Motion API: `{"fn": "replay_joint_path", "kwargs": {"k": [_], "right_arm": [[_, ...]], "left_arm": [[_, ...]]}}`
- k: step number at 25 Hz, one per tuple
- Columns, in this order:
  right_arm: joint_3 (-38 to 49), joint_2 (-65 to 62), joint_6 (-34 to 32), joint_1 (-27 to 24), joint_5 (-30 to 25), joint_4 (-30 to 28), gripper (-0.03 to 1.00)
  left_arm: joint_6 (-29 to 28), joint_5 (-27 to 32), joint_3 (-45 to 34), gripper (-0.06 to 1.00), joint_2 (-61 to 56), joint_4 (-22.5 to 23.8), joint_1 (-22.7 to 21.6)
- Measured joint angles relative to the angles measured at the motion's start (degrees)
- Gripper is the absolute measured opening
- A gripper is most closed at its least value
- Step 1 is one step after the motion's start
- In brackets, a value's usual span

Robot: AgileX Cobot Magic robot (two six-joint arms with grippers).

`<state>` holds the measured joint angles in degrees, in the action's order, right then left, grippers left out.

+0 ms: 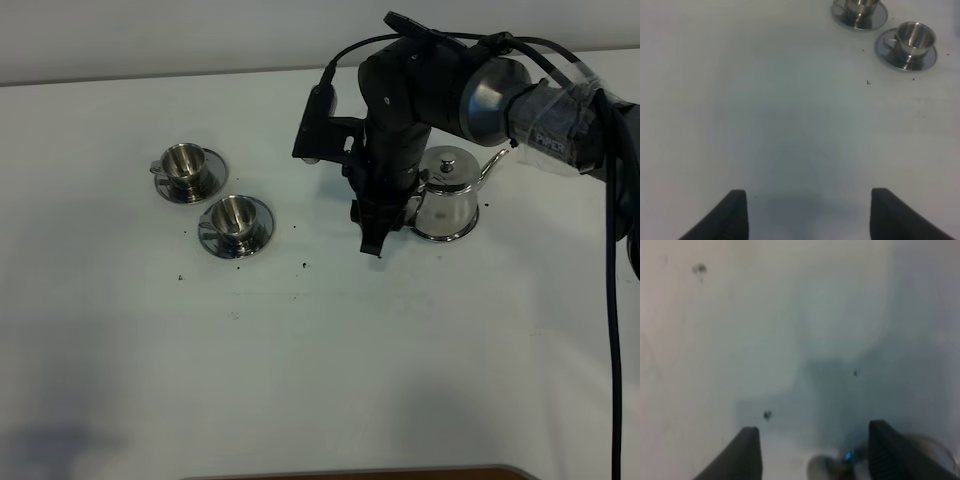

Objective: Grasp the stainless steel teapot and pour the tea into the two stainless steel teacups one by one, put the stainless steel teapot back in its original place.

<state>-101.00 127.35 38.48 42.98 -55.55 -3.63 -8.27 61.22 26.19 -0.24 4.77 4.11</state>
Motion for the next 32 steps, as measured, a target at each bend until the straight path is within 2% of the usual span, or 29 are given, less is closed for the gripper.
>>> {"fn": "replay_joint_path", "kwargs": {"k": [20, 32], "right_arm": [[0.00, 0.00, -6.45, 0.00, -13.28, -1.14, 0.48], [0.00, 0.00, -10.70, 0.00, -14.06, -4.65, 0.48]], "left_arm": [[0.12, -0.05, 0.00, 0.58, 0.00, 0.00, 0.00], [0.12, -0.05, 0.00, 0.58, 0.00, 0.00, 0.00]]}}
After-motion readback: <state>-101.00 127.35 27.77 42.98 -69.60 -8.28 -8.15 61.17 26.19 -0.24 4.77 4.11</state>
